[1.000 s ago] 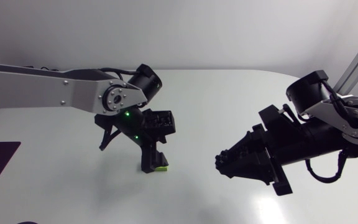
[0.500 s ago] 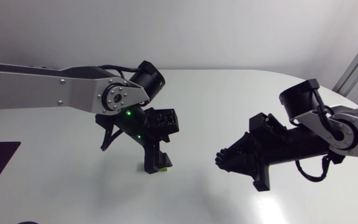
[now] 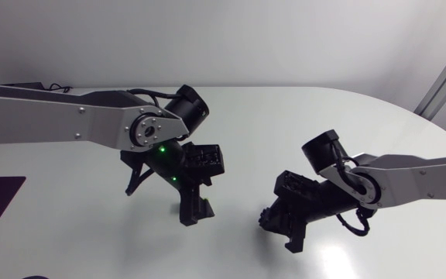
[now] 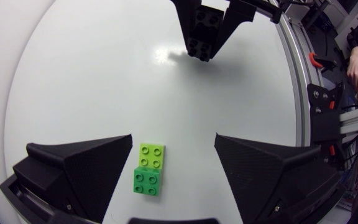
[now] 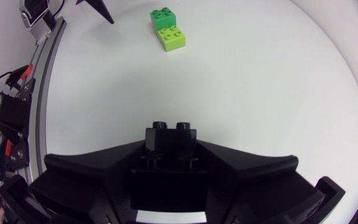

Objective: Separate the duplo bricks

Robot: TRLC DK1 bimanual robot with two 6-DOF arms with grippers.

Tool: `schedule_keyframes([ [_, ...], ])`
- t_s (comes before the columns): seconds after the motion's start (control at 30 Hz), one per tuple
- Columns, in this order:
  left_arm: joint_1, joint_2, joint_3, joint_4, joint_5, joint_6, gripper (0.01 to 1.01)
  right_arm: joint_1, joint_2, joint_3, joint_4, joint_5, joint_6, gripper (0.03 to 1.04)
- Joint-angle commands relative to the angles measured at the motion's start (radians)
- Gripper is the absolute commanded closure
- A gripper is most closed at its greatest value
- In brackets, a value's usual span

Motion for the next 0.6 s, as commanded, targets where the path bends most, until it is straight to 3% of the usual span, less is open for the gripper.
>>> schedule_keyframes([
  [0.0,-0.008,-0.022,-0.019,-0.006,0.012,-0.009,0.110,0.013,0.017,-0.024,0.010,0.015,0.019,0.26],
  [0.1,-0.010,-0.023,-0.016,-0.006,0.012,-0.011,0.110,0.013,0.017,-0.027,0.007,0.018,0.015,0.15],
  [0.43,-0.018,-0.023,-0.016,-0.006,0.012,-0.011,0.110,0.005,-0.075,-0.066,-0.033,0.027,0.005,0.16],
  [0.57,-0.019,-0.026,-0.017,-0.006,0.012,-0.009,0.110,-0.009,-0.117,-0.090,-0.071,0.031,-0.043,0.16],
])
